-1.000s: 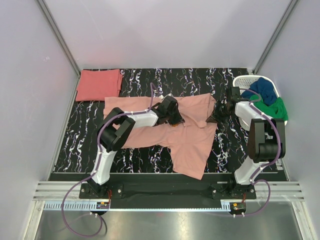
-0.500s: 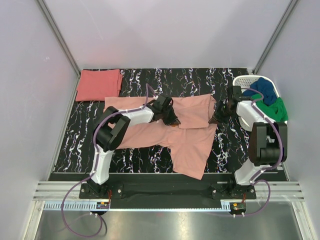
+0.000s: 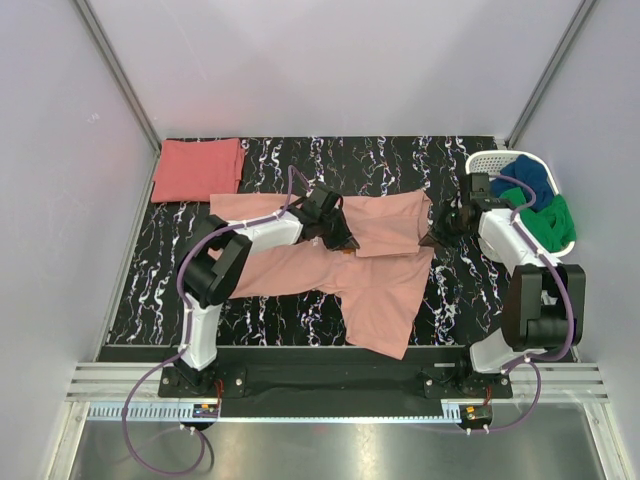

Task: Fold and stack the t-shirts
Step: Fold the tshirt

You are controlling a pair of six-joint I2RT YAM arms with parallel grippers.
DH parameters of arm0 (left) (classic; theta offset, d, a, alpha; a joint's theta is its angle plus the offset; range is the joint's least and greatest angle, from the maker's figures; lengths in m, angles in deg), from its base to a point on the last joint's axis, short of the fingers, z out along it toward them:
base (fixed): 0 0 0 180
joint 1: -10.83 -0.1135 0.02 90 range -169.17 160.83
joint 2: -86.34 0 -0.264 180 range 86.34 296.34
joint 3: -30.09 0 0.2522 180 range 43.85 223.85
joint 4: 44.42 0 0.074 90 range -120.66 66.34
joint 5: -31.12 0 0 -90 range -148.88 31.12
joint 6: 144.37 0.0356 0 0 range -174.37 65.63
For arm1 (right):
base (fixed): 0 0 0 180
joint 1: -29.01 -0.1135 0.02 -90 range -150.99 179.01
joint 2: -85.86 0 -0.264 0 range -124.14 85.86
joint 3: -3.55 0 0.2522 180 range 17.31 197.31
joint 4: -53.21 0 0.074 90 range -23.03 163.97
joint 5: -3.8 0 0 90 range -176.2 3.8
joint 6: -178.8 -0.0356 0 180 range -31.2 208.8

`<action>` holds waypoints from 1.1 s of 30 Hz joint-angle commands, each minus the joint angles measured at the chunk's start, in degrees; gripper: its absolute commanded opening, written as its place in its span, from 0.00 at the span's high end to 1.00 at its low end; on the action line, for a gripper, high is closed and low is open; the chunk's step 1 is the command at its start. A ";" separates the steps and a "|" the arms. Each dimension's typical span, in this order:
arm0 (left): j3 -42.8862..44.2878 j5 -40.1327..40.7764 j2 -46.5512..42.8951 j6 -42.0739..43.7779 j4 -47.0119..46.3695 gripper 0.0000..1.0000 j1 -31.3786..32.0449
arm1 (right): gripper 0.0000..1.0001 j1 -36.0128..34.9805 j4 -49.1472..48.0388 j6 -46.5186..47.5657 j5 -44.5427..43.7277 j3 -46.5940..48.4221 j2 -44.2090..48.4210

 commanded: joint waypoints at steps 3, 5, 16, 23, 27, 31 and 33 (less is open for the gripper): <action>0.03 -1.43 -1.68 1.88 2.57 1.00 -0.56 | 1.00 0.23 -3.50 -2.98 1.00 -5.20 1.96; 0.46 -1.52 -0.98 2.31 3.10 1.00 -0.73 | 1.00 0.23 -5.96 -4.47 1.18 -6.71 1.26; 3.28 1.65 0.25 4.60 10.21 1.00 -1.44 | 1.00 0.23 -9.91 -8.16 0.03 -11.54 2.14; 5.39 0.59 -2.98 9.42 13.38 0.57 -3.45 | 0.79 0.23 -6.67 -5.01 -0.23 -2.61 -1.55; 5.30 0.94 -6.33 12.77 15.31 0.56 -12.56 | 0.75 0.23 -9.90 -1.68 0.12 5.40 -6.46; 4.51 7.52 -7.75 16.55 16.98 0.55 -21.63 | 0.82 0.23 -12.46 1.23 1.09 12.87 -17.18; 4.51 10.16 -7.31 18.13 17.43 0.55 -25.93 | 0.85 0.23 -13.43 2.63 0.74 16.30 -22.00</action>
